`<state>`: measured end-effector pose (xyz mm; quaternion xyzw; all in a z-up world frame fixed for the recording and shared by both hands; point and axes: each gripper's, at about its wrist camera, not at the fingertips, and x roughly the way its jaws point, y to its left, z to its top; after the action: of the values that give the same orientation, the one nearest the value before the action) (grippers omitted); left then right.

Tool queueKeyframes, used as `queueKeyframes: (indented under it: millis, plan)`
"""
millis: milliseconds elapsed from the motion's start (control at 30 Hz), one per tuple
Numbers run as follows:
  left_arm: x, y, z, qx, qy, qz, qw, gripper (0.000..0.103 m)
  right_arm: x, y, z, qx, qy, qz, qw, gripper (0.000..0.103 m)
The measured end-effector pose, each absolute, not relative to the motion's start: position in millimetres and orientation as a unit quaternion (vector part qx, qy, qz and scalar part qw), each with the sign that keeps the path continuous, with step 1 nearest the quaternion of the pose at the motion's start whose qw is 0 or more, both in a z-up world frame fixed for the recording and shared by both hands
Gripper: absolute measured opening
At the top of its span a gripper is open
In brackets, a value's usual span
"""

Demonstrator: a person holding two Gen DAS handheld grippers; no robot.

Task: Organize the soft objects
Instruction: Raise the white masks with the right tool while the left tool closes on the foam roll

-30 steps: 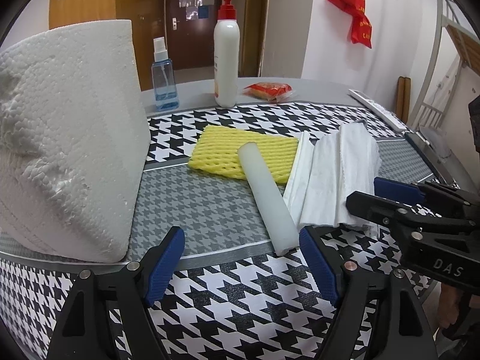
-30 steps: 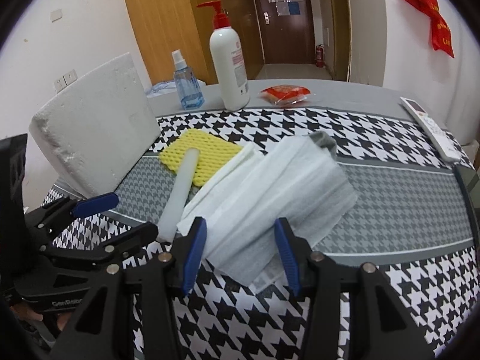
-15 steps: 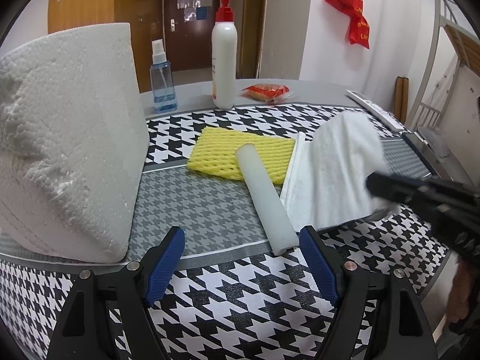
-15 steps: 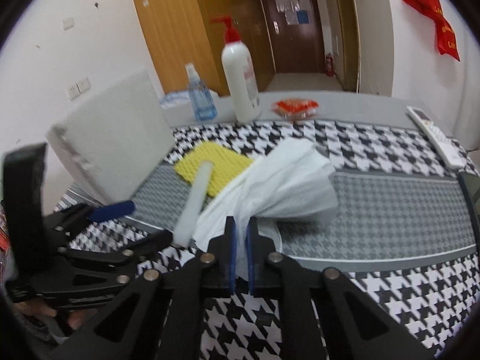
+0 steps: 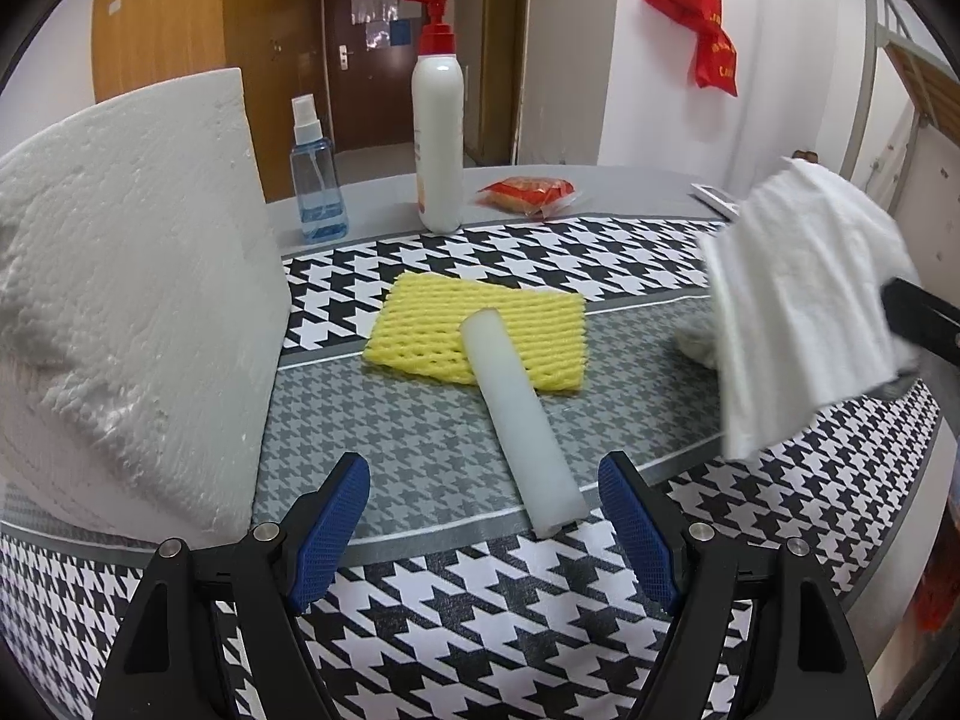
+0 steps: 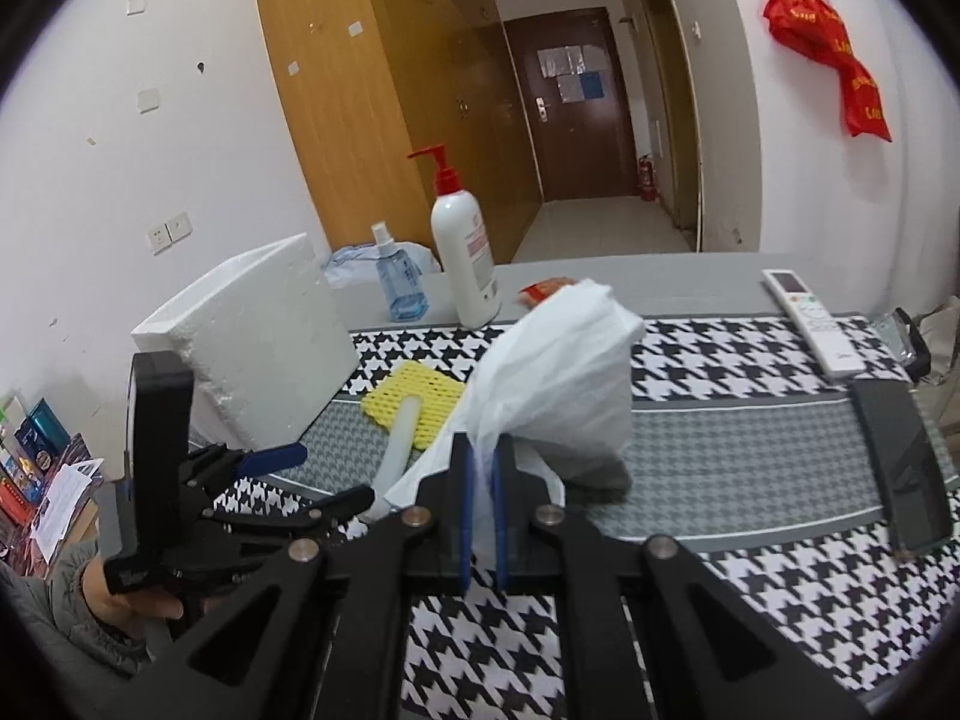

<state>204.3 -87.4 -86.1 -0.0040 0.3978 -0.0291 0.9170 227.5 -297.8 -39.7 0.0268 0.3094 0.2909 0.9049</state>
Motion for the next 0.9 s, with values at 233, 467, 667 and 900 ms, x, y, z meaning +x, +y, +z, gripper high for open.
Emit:
queueKeyframes:
  millis: [233, 467, 667, 900]
  plan:
    - [210, -93, -93, -0.006, 0.41, -0.032, 0.911, 0.08, 226, -315, -52, 0.024, 0.324, 0.267, 0.907, 0.008]
    - [215, -96, -97, -0.007, 0.419, -0.028, 0.908, 0.06, 228, -314, -75, 0.017, 0.349, 0.267, 0.898, 0.008]
    - [218, -101, -100, -0.004, 0.426, -0.03, 0.904, 0.05, 228, -314, -80, 0.012, 0.356, 0.27, 0.895, 0.009]
    - [220, -107, -101, -0.001, 0.43, -0.041, 0.902, 0.034, 224, -307, -77, -0.004, 0.351, 0.272, 0.896, 0.053]
